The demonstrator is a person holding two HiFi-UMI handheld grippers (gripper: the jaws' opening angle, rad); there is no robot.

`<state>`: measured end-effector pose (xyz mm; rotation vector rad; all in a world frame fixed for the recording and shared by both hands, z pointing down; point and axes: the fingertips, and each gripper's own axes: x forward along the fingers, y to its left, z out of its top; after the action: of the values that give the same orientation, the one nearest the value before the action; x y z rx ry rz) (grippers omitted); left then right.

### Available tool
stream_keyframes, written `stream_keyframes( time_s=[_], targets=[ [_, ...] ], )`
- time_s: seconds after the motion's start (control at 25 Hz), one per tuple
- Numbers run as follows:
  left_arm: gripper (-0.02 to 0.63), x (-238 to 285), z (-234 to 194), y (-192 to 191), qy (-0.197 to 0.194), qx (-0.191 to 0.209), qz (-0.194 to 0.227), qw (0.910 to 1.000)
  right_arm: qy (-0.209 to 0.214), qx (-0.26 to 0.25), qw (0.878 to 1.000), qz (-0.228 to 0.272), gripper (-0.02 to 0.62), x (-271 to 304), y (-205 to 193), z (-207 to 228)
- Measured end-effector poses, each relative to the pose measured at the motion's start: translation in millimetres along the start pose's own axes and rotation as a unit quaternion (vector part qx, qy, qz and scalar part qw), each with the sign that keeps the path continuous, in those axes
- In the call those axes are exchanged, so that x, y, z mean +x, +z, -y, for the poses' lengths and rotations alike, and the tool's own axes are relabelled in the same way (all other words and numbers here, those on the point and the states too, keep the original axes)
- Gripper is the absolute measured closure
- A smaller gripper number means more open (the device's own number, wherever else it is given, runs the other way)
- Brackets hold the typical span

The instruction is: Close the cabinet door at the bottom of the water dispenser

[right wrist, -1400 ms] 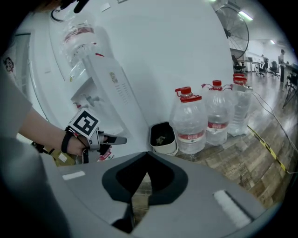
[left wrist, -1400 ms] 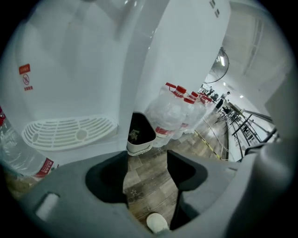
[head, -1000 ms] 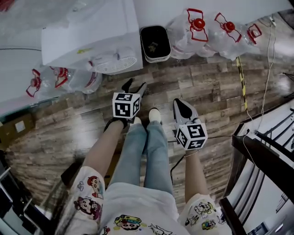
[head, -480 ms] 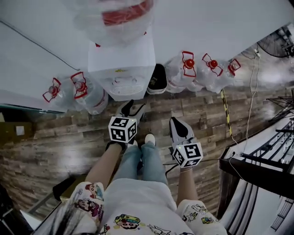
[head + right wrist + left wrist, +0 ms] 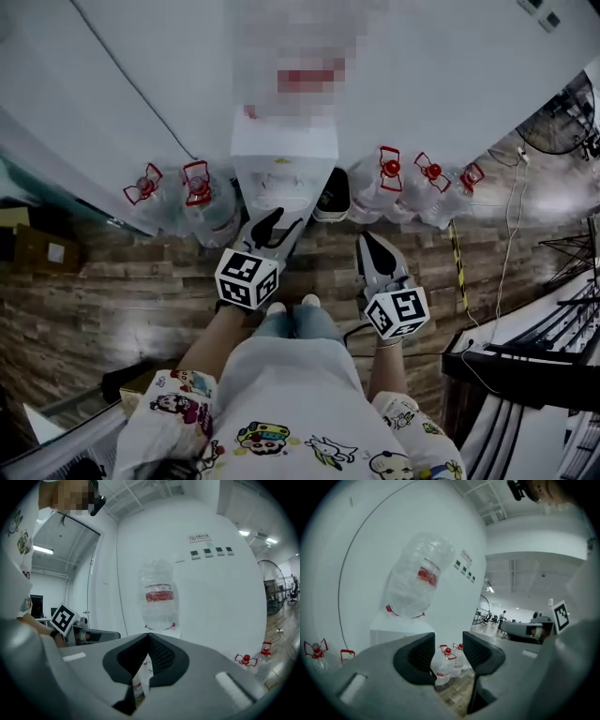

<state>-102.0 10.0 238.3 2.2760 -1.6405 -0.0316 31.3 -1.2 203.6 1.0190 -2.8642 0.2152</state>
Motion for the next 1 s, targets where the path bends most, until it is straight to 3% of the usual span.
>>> stream_keyframes(
  time_s=[0.2,0.56,1.0],
  targets=[
    [0.462,-53.8,9.9,31.8,0.019,0.019,0.029,0.9992,0.043,-0.003,0.999,0.02,0.586,-8.1,31.3,-31.6],
    [0.585,-137.1,8.1,44.2,0.062,0.013,0.057,0.9964,0.115,0.008,0.993,0.021,0.586,-3.8,41.7,-93.8],
    [0.606,-169.5,-2.5,33.9,0.105,-0.006,0.066,0.9922,0.124,-0.004,0.992,0.031,0.588,7.8,47.0,-106.8]
  ],
)
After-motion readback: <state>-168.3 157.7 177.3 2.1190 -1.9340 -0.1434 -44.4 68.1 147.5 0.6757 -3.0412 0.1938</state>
